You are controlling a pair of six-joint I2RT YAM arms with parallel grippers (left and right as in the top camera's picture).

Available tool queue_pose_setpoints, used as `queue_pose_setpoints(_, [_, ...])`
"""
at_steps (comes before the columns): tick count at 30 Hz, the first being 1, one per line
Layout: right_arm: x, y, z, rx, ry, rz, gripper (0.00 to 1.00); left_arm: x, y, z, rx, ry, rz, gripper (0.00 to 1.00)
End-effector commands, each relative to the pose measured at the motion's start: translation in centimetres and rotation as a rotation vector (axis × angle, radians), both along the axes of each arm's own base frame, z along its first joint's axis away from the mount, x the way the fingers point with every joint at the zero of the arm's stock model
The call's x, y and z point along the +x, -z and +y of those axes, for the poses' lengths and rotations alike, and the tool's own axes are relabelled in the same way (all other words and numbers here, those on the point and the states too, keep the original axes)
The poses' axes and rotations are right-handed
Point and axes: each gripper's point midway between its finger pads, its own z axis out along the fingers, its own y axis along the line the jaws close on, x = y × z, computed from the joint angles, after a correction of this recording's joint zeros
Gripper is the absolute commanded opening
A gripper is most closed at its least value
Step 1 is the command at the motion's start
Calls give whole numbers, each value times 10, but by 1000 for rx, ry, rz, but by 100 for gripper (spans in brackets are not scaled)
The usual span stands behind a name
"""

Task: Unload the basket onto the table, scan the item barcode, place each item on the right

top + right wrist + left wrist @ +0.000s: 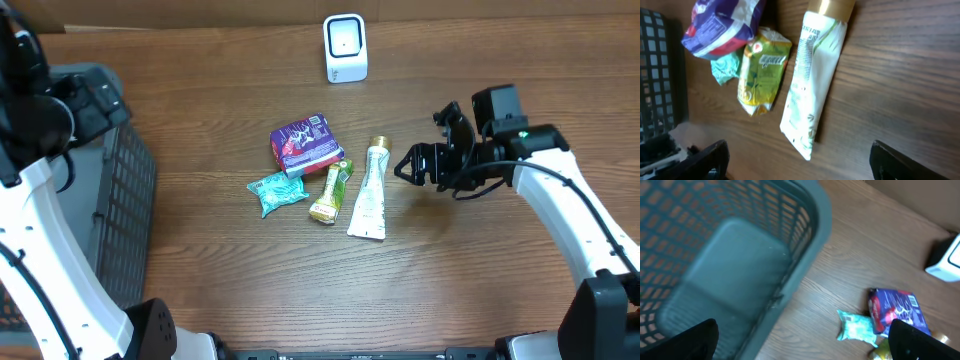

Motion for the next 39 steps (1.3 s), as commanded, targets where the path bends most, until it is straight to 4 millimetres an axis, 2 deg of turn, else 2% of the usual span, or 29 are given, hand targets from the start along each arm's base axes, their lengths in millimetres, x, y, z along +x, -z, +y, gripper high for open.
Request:
queue_pose_setpoints(1, [-8,20,5,41,4,37,91,-2,1,7,21,-10,11,100])
queue_pose_setpoints(8, [-3,52,24,105,-19,39,90,-3,3,29,118,-81,51,100])
queue_pose_setpoints(12, [1,69,43,106,-26,55,89,0,6,33,127,-88,62,100])
queue_pose_setpoints(15, [6,86,43,42,34,79,84,1,9,35,131,-92,79,99])
queue_pose_setpoints(26, [15,95,45,44,93,94,71,2,11,35,129,-90,84,100])
queue_pose_setpoints(29, [12,106,49,47,122,150,70,2,11,35,129,-90,84,99])
queue_pose_setpoints(39, [1,116,51,60,193,245,61,2,11,35,129,-90,84,100])
